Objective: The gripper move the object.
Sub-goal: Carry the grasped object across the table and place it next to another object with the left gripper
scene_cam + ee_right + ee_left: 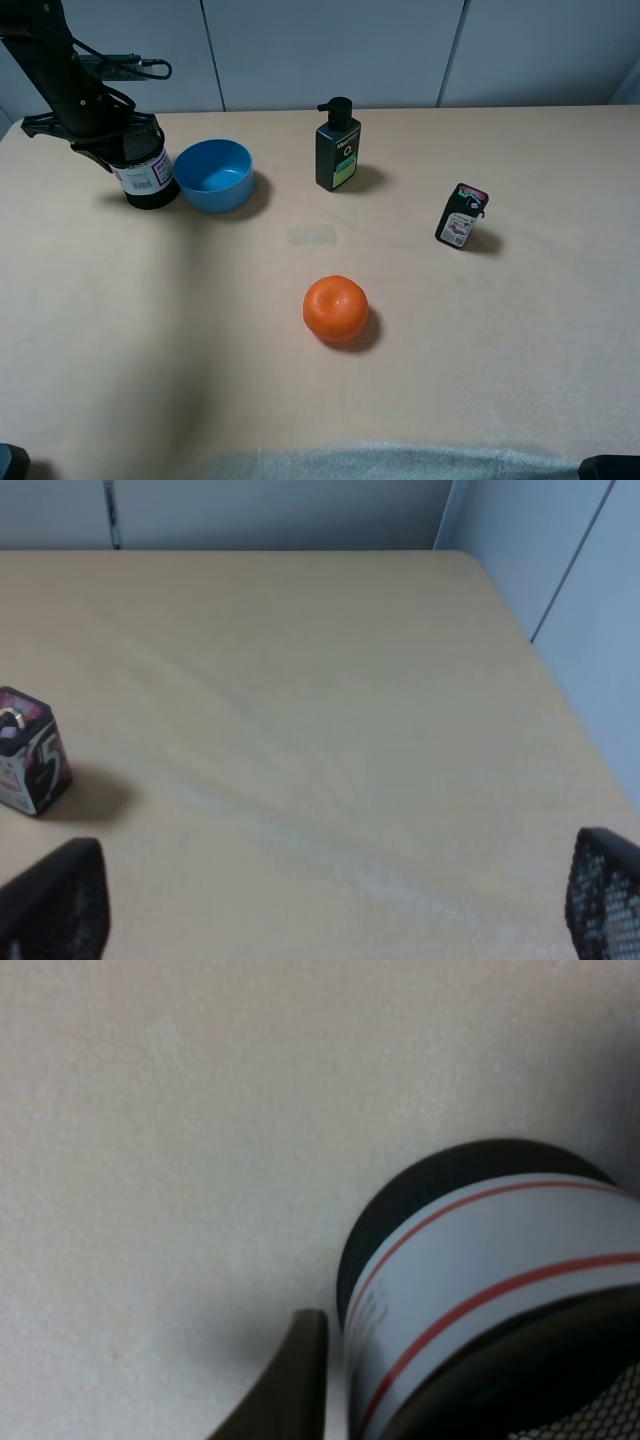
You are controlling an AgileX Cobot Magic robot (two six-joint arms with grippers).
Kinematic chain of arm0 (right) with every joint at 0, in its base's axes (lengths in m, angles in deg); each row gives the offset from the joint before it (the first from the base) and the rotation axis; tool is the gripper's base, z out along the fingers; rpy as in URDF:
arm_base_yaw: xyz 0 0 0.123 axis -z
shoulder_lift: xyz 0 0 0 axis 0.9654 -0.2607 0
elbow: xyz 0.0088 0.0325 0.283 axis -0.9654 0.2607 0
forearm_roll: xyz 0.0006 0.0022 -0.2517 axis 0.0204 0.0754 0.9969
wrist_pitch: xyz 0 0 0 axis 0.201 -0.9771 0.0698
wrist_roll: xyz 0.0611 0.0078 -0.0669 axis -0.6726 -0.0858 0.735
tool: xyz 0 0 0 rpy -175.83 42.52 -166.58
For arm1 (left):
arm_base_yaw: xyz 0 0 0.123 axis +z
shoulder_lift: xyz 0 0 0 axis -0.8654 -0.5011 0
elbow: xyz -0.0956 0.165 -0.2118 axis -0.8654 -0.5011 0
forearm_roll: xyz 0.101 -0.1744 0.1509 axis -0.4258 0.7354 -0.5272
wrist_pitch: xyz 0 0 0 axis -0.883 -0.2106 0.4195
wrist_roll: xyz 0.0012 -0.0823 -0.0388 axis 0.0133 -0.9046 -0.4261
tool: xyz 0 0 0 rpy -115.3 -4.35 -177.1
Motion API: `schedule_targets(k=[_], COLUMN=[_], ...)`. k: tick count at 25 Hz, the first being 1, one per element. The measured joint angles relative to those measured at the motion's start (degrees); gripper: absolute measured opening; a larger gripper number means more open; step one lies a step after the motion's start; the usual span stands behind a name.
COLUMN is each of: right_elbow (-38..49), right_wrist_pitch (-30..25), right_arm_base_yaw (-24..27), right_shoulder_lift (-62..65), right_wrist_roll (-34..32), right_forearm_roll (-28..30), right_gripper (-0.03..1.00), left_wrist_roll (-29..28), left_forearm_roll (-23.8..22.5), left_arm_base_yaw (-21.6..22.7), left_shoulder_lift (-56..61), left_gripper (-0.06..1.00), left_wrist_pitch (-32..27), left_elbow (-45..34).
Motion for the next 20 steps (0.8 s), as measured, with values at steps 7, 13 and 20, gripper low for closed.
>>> schedule_targets(k=[7, 13, 20], right_elbow=[0.00, 0.00, 0.00], right_wrist_pitch=[0.00, 0.00, 0.00], right_arm_base_yaw=[0.00, 0.00, 0.00], right_shoulder_lift=[0.00, 0.00, 0.00], right_wrist_roll=[0.00, 0.00, 0.00], right_forearm_roll=[0.00, 0.00, 0.00], right_gripper=[0.69, 0.69, 0.69], left_wrist_roll=[0.00, 0.00, 0.00], left_forearm_roll=[-0.05, -0.05, -0.05], left_arm_base_yaw=[0.00, 0.00, 0.00], left_shoulder_lift=[-0.10, -0.10, -0.10], left_gripper=[0.42, 0.74, 0.79], left_wrist_pitch=[0.28, 0.28, -0.06], left_elbow=[0.00, 0.00, 0.00])
